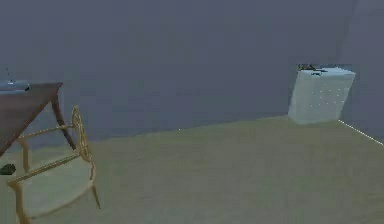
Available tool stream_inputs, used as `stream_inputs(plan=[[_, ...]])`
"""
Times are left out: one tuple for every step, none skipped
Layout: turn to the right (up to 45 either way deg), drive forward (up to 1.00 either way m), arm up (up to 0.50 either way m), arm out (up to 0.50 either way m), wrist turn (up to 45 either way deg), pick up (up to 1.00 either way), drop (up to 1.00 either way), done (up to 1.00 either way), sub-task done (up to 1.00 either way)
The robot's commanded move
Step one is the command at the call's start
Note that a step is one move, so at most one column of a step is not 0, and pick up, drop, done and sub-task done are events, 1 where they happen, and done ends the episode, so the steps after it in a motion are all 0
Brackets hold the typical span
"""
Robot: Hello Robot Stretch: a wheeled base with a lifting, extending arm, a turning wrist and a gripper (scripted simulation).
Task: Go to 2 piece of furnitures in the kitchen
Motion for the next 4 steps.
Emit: stream_inputs(plan=[[-45.0, 0.00, 0.00, 0.00, 0.0, 0.00, 0.00, 0.00, 0.00], [-45.0, 0.00, 0.00, 0.00, 0.0, 0.00, 0.00, 0.00, 0.00], [-18.0, 0.00, 0.00, 0.00, 0.0, 0.00, 0.00, 0.00, 0.00], [0.0, 0.10, 0.00, 0.00, 0.0, 0.00, 0.00, 0.00, 0.00]])
